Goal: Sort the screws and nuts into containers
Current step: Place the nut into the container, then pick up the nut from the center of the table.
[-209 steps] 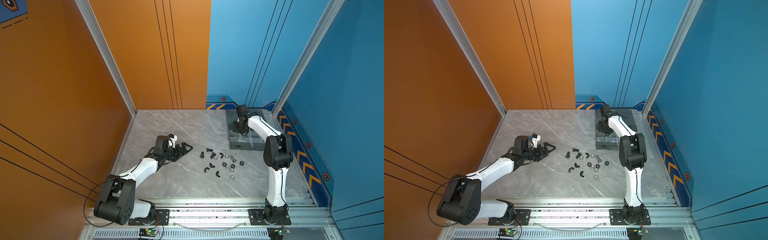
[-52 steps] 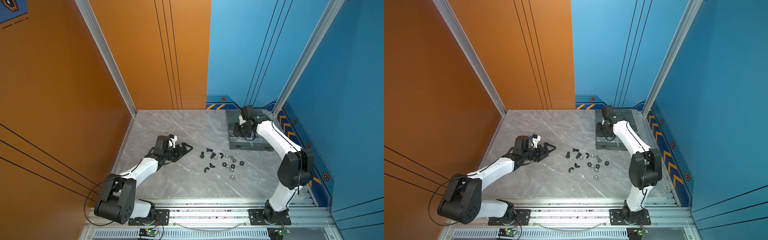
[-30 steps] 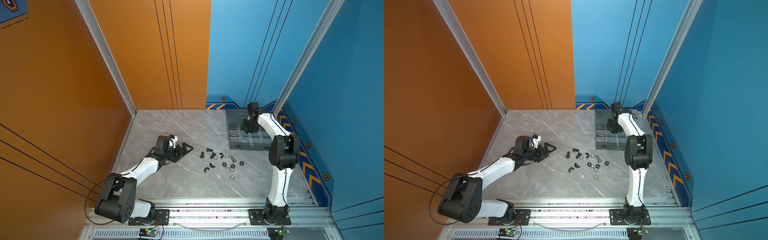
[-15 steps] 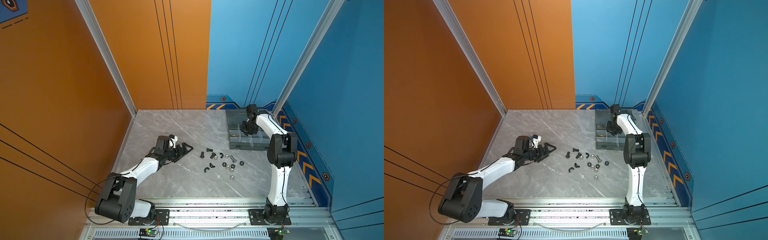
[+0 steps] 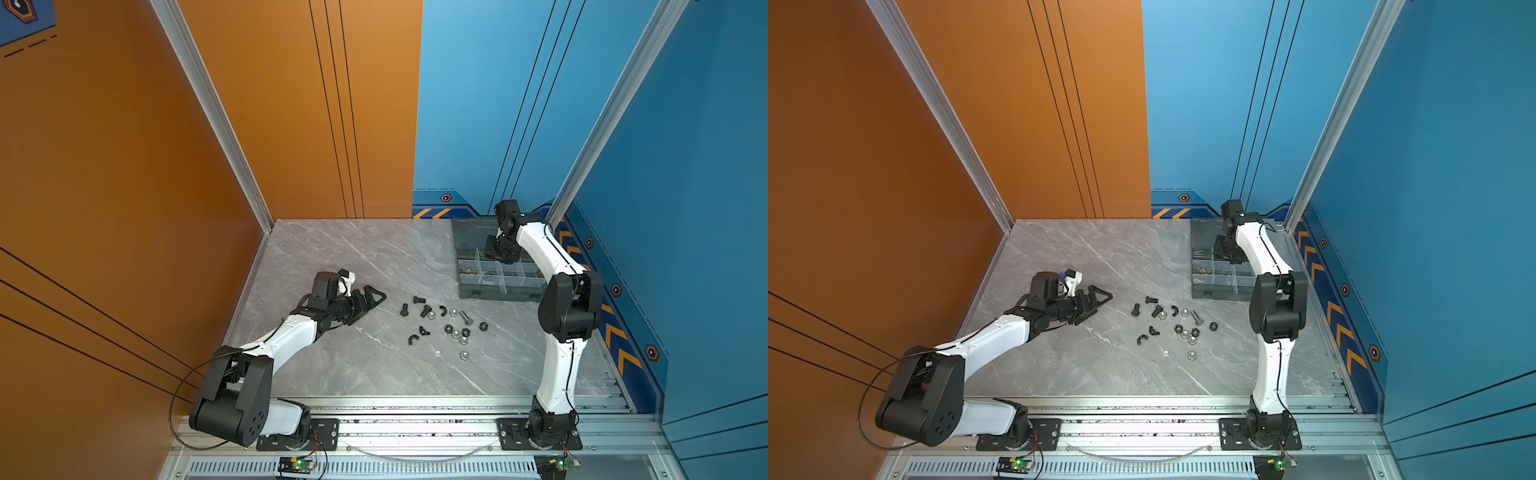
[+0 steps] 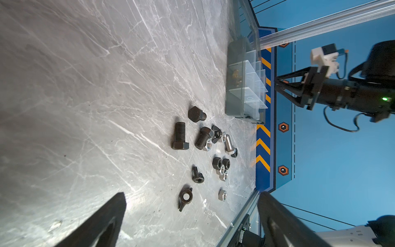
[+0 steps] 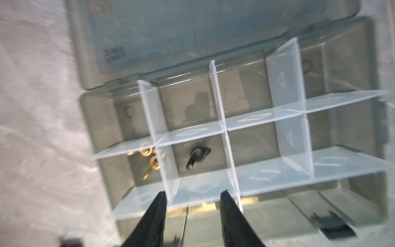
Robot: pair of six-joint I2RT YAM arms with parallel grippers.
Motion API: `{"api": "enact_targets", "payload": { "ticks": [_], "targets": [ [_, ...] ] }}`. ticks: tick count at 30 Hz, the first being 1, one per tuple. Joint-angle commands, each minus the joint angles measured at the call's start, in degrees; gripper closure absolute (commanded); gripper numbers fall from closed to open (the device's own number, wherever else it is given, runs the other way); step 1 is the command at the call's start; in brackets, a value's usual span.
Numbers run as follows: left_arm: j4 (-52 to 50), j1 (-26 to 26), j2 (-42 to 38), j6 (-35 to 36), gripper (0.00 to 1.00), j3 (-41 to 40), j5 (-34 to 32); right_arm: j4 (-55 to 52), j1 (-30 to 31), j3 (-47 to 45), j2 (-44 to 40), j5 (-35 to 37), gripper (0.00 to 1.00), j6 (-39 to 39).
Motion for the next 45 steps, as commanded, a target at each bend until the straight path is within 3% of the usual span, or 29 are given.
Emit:
{"api": "enact_targets", "payload": {
  "ticks": [1, 10, 18, 20, 31, 45],
  "targets": [
    [-1.2, -0.2, -1.2, 0.4, 0.02, 1.4, 0.0, -2.6, 2.3, -2.2, -7.1, -2.8, 0.54, -0.6],
    [-1.4, 0.5, -1.3, 0.6, 0.02, 1.3, 0.1, 1.7, 13.1, -15.8, -14.7, -7.9, 0.52, 5.9],
    [-1.2, 0.9, -1.3, 0.7, 0.02, 0.8, 1.0, 5.3, 24.1, -22.6, -12.6, -8.3, 0.52, 7.8],
    [-1.1, 1.2, -1.5, 0.7, 0.02, 0.5, 1.0, 5.2, 26.3, -23.1, -11.1, -8.7, 0.61, 6.6],
    [-1.7, 2.3, -3.6, 0.8, 0.02, -0.9, 1.2, 3.4, 30.1, -24.1, -5.1, -12.2, 0.59, -2.2],
    [-0.8, 2.6, -3.4, 0.4, 0.02, -2.0, 1.4, 4.3, 34.2, -25.2, -2.2, -12.1, 0.59, -5.3]
  ]
}}
